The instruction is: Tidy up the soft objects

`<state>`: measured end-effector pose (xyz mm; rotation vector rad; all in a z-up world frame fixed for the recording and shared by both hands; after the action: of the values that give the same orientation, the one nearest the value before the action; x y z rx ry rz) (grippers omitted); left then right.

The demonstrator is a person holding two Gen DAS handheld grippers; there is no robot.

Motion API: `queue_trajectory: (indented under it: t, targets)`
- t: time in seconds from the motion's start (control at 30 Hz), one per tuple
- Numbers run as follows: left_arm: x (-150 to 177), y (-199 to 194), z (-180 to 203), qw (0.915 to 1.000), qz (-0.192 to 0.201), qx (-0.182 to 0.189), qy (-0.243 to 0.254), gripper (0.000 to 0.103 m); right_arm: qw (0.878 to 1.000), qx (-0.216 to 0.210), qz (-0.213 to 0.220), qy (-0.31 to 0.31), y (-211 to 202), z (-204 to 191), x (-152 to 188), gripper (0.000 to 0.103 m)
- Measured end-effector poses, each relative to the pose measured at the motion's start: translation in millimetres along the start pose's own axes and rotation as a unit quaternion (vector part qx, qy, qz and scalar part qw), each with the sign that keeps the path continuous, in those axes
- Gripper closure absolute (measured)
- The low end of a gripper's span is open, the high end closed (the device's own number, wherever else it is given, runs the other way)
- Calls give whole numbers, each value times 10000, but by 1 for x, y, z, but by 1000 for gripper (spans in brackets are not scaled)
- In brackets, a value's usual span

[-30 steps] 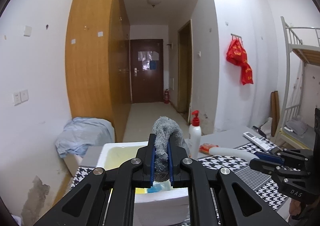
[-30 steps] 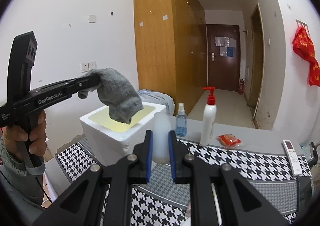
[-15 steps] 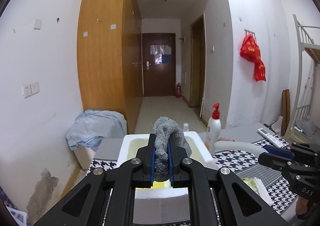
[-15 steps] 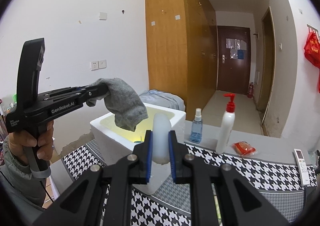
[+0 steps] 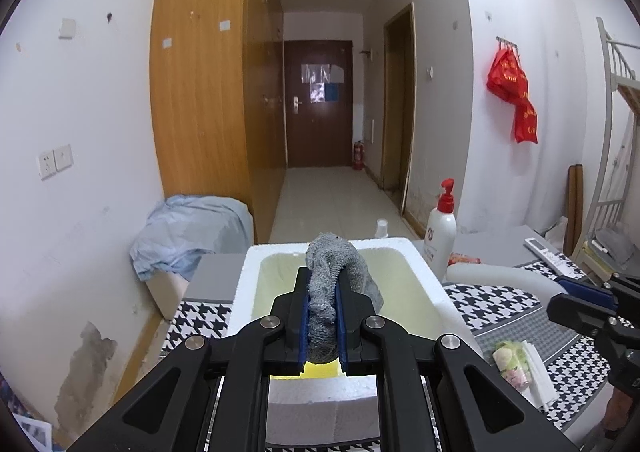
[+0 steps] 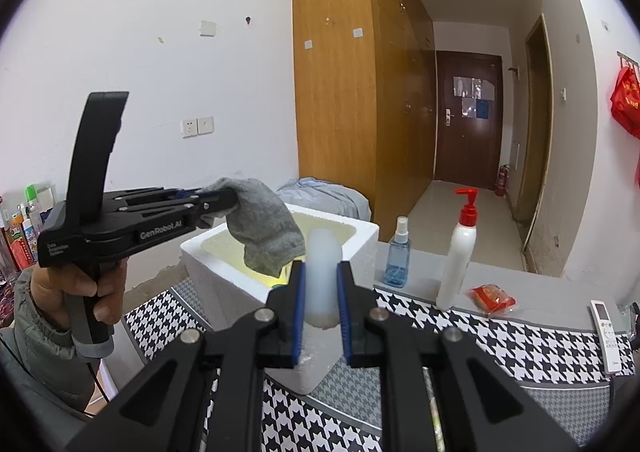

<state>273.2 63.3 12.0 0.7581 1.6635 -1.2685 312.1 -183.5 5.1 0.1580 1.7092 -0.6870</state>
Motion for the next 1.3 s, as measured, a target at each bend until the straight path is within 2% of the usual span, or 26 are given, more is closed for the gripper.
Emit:
queue_trajectory:
  t: [0.1,0.13,0.17,0.23,0.3,0.37,0.43,0.73,1.3]
  targets:
    - [3,5,0,10000,-85,35,-5,85,10000,39,-3,14,0,1,1,85]
    - [4,6,0,9999,-98,41,-10,72,10000,49,-12,19,1,2,1,85]
    - [4,6,-1,9999,-93,48,-42,53,10000,55,-19,26,2,2,2,85]
    - [3,5,-3,9999,-53,29,-93,31,10000,66,-27,41,3,3,1,85]
    - [2,2,-6,9999,25,-53,-141,24,10000,75,-36,47,4,3,1,85]
    - [3,1,-7,9998,75,-188,-48,13,9999,113,-64,50,6,3,2,85]
    - [4,0,-9,9994,140,-331,7,8,9999,123,-77,58,8,4,2,85]
    - [7,-6,-21,9986,250,-466,-31,1,9999,81,-80,-37,11,-5,-3,84]
    - [16,-27,-43,9970,468,-605,-123,1,9995,-3,-295,-145,38,-18,-9,84]
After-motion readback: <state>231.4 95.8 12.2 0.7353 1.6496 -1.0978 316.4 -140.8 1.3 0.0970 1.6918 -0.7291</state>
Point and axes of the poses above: each gripper's, at about its wrist camera, not at the fingertips, and y roughly the way its jaws point, z to its right, x to its underside, the point moved 8 cm from there along y, roughly the way its jaws point, and after that the axes turned 11 degrees about -x, right-handed, at the moved point
